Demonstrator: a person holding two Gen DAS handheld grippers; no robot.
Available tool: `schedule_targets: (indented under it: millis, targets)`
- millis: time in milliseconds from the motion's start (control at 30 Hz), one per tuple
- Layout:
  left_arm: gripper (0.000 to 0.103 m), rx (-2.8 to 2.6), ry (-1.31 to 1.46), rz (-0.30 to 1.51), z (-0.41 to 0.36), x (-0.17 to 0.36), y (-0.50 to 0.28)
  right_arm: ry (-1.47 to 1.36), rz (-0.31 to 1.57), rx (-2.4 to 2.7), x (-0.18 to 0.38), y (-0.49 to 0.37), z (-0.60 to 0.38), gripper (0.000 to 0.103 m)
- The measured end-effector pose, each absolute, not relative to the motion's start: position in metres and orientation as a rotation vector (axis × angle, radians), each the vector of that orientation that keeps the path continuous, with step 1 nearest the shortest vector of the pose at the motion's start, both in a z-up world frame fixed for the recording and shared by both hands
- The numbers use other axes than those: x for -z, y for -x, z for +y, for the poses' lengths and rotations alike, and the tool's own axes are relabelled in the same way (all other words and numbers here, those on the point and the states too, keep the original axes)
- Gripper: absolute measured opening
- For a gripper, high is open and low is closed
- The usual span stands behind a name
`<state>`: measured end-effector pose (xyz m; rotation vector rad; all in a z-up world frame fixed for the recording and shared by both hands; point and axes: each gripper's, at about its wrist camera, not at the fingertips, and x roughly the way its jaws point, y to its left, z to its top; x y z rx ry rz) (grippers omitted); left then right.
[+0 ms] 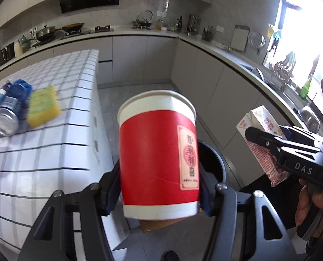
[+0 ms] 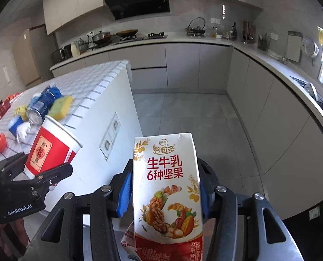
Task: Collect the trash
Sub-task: 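Carry both items over the black bin and open both tools to drop them, then move both tools back from the bin toward the table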
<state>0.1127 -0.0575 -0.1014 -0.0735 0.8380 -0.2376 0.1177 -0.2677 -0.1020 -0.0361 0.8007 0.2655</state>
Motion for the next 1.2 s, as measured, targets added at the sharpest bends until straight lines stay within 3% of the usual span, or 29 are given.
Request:
schedule_targets:
  millis: [500,533,567,600,633,667,1200]
  targets:
    - [0.063,0.286,0.051,0.958,-0.124,0.177,-0.149,0.164,0.902,-0.493,0.185,-0.187,-0.301,0.053]
    - [0.069,0.297,0.050,0.974,-0.127,0.182,-0.152,0.161,0.912,-0.517,0.191,-0.192,-0.303,0.054]
    - [0.091,0.286,0.039,0.999,-0.127,0.190,-0.155,0.159,0.931,-0.547,0.199,-0.198,-0.303,0.054]
    - [0.100,0.223,0.013,1.006,-0.123,0.199,-0.156,0.160,0.955,-0.554,0.207,-0.203,-0.303,0.058]
    - [0.103,0.186,0.008,1.012,-0.120,0.203,-0.156,0.156,0.997,-0.522,0.219,-0.214,-0.307,0.087]
    - [0.103,0.169,0.029,1.029,-0.111,0.209,-0.156,0.142,1.014,-0.485,0.227,-0.220,-0.314,0.102]
    - [0.103,0.061,0.013,0.956,-0.104,0.173,-0.129,0.075,0.978,-0.312,0.214,-0.203,-0.338,0.103]
